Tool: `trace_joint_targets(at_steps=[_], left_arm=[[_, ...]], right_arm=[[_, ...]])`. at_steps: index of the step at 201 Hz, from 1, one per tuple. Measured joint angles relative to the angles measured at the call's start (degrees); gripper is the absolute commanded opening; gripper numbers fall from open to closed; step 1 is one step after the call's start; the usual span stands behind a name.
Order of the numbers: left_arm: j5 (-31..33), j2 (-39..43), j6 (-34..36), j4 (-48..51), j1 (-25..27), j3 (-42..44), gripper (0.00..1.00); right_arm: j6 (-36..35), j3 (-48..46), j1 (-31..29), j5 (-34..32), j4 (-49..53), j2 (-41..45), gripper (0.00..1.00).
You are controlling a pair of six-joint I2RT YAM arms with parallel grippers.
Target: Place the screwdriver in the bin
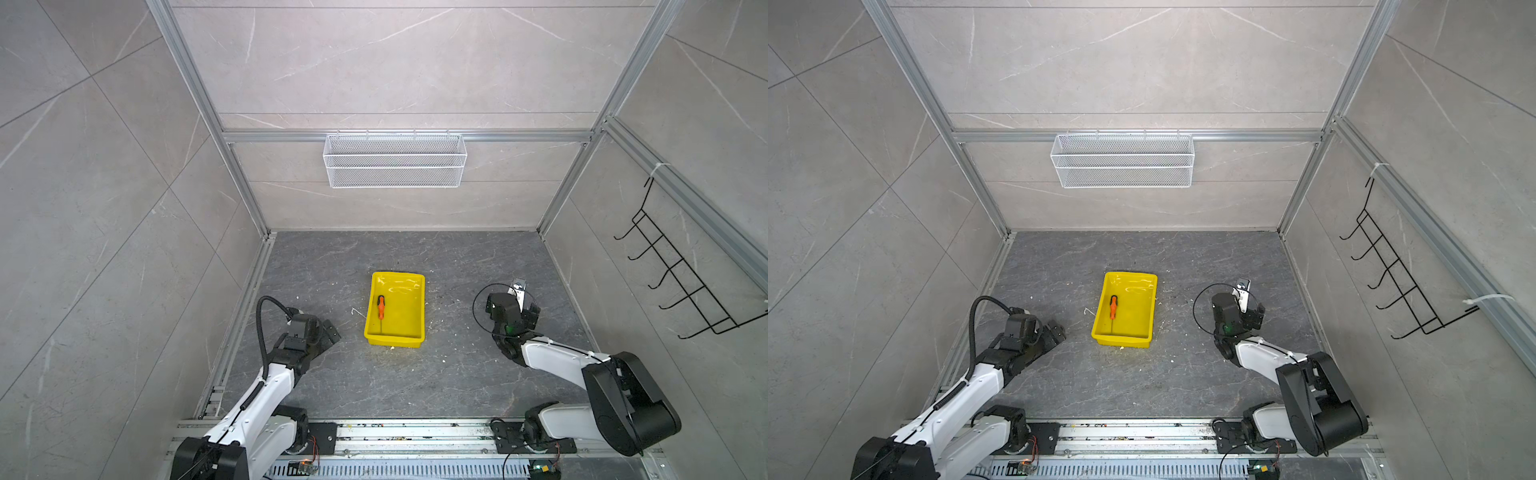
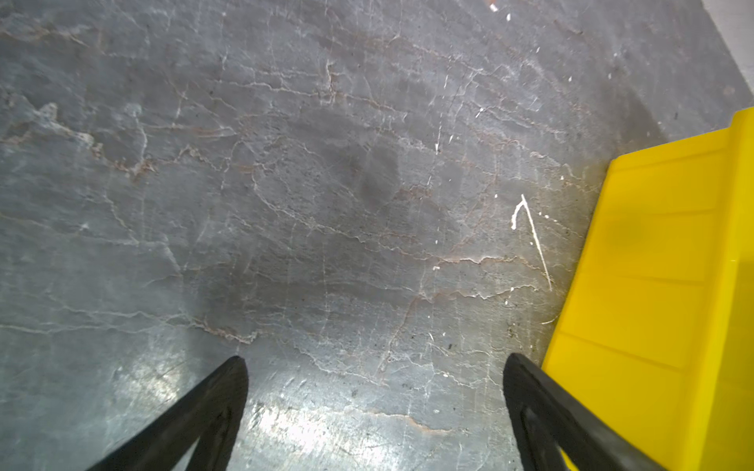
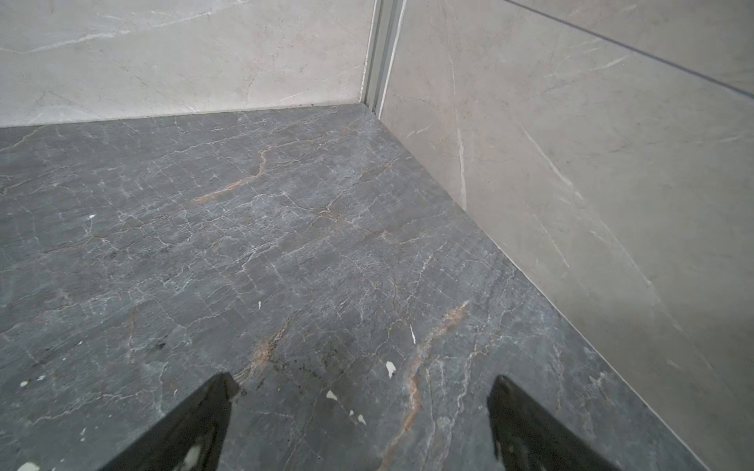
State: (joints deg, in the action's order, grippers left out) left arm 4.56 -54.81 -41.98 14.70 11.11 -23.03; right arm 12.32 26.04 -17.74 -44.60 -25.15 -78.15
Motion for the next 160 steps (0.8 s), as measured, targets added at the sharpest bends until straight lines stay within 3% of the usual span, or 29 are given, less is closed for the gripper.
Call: trace_joint_targets(at_steps=[35,56,118,160], left_arm=[[0.1,-0.3,0.0,0.1,0.0,-0.3,1.00],[0.5,-0.3,0.0,0.1,0.0,-0.3,1.00],[1.6,-0.3,0.0,0.0,0.0,-0.3,1.00],[3.0,-0.4,0.0,0.2,0.0,-0.3,1.00]], right_arm=[[-6.9,-2.4,2.2,6.7,-12.5,-3.4,1.00],[-9.2,-2.5,4.0,11.5,-14.4,-6.2,1.00],[-9.8,-3.0,10.1,26.0,-18.5,-6.8,0.99],[-10.4,-5.8,10.3,30.7,-23.1,-8.7,1.00]])
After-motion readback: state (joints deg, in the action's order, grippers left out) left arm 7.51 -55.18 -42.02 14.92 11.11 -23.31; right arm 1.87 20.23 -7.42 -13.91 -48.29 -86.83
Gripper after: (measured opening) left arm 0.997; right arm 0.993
